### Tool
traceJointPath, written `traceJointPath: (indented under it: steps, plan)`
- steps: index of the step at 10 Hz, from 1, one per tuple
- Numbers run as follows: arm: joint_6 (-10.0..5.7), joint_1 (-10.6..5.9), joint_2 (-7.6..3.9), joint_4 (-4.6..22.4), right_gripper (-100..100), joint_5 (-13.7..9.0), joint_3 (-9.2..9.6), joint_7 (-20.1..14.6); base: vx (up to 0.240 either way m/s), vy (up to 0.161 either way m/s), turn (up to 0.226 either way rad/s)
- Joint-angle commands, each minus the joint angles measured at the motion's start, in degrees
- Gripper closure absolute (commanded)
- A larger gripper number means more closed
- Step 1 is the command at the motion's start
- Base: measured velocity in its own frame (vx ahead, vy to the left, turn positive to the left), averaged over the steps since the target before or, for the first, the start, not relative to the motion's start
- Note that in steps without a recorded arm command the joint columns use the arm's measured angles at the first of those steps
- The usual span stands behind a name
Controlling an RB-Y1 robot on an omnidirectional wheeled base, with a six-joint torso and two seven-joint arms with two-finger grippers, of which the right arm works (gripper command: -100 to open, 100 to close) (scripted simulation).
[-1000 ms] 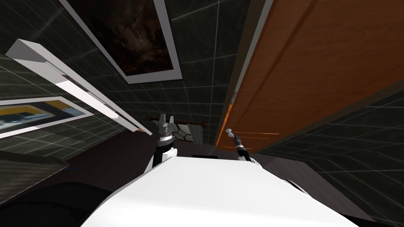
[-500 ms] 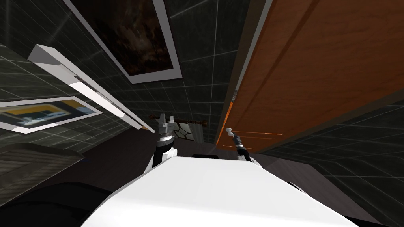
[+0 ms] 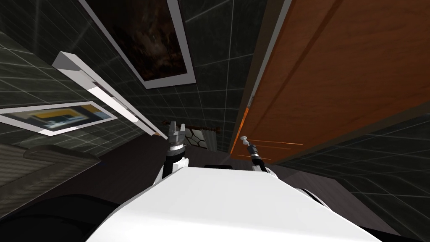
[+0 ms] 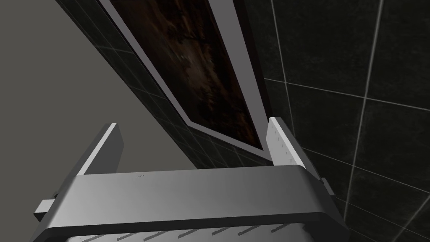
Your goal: Pull the door open
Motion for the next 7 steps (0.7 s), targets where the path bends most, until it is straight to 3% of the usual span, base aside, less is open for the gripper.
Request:
traceJointPath:
  steps: [1, 6, 7]
  plan:
    - [0.63, 0.48, 0.88, -2.6, 100, -0.3, 0.87, -2.0, -0.052, -0.018, 0.052]
    - [0.63, 0.48, 0.88, -2.5, 100, -0.3, 0.87, -2.0, -0.004, 0.001, -0.001]
    - [0.87, 0.48, 0.86, -2.8, 100, -1.4, 1.34, -4.4, -0.025, -0.018, 0.071]
